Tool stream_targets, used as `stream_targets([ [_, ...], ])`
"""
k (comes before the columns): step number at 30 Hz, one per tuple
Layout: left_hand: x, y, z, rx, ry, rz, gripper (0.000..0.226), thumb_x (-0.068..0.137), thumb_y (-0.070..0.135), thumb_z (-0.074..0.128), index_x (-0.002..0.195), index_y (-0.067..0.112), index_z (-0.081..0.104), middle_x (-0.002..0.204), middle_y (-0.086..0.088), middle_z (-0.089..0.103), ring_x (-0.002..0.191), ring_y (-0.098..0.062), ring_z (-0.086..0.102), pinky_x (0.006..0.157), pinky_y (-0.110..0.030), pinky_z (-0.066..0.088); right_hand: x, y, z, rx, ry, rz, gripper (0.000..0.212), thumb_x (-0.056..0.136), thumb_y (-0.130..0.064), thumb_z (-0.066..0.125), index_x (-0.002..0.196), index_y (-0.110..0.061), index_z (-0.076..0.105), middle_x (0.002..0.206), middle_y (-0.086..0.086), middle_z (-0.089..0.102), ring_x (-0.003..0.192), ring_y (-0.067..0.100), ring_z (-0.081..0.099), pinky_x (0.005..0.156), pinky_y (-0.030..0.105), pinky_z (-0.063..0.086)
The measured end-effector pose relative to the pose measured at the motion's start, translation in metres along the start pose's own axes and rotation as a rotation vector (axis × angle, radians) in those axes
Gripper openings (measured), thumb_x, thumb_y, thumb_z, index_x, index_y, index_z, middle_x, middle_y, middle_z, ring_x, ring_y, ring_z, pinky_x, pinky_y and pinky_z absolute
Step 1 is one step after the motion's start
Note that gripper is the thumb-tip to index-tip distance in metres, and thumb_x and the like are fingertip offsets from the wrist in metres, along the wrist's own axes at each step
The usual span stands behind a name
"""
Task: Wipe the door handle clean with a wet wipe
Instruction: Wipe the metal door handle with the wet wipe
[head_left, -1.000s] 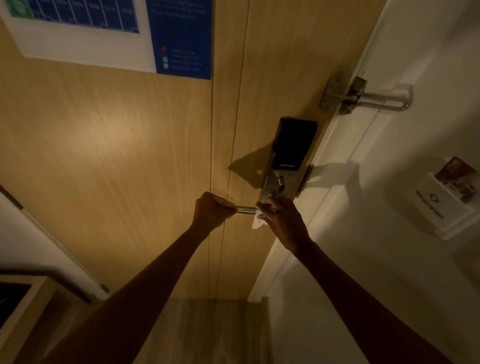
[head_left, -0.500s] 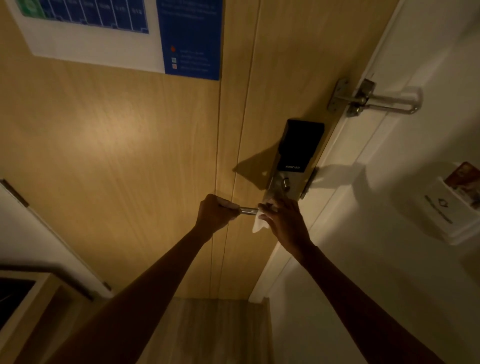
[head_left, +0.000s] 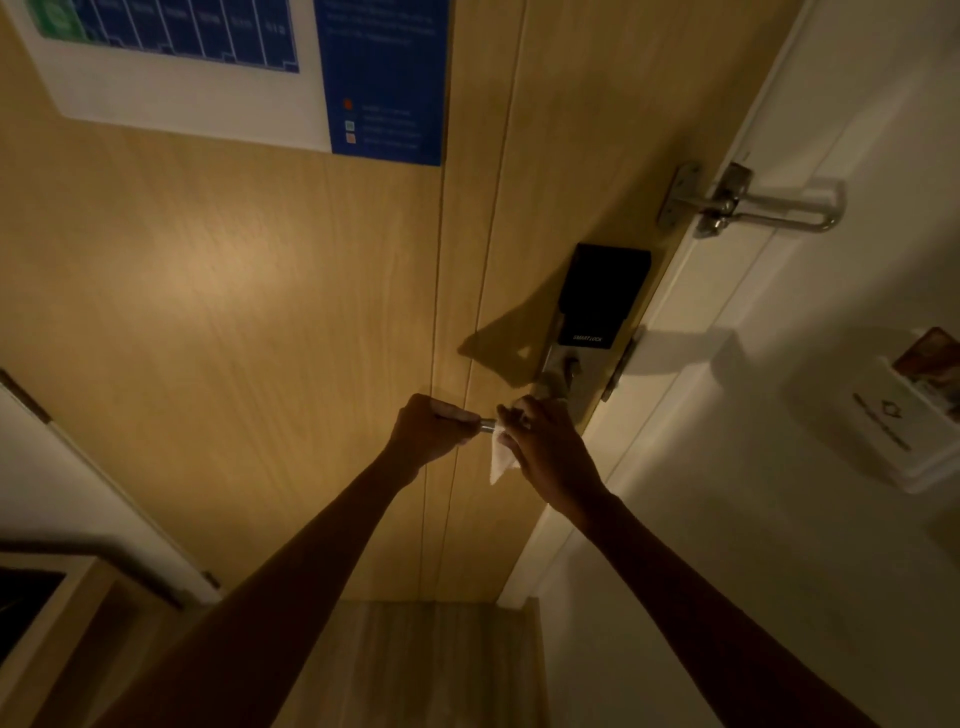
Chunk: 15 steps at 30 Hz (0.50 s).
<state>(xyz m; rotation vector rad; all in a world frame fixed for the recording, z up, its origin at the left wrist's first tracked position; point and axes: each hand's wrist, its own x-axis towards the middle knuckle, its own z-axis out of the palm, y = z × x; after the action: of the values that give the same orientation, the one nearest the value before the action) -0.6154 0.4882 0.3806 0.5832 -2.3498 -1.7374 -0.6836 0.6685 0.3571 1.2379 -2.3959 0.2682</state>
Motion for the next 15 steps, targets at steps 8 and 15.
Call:
stream_targets([
  [8,0.003,-0.003,-0.001,-0.028,-0.015,-0.052,0.011,0.072,0.015,0.080,0.083,0.016,0.078,0.077,-0.008,0.076,0.075,-0.019,0.073,0.075,-0.029,0.060,-0.004,0.017,-0.001,-0.037,-0.035,0.034,0.020,0.085,-0.026,0.069,0.103,-0.018,0.066,0.106,0.003,0.064,0.102,0.020,0.060,0.086,0.033,0.049],
  [15,0.005,-0.004,0.002,-0.039,-0.012,-0.064,0.008,0.074,0.012,0.079,0.080,0.017,0.078,0.078,-0.007,0.076,0.077,-0.020,0.073,0.079,-0.034,0.060,0.007,-0.006,0.000,0.002,-0.026,0.061,0.019,0.082,-0.020,0.073,0.100,-0.016,0.068,0.104,0.007,0.066,0.100,0.024,0.061,0.083,0.040,0.053],
])
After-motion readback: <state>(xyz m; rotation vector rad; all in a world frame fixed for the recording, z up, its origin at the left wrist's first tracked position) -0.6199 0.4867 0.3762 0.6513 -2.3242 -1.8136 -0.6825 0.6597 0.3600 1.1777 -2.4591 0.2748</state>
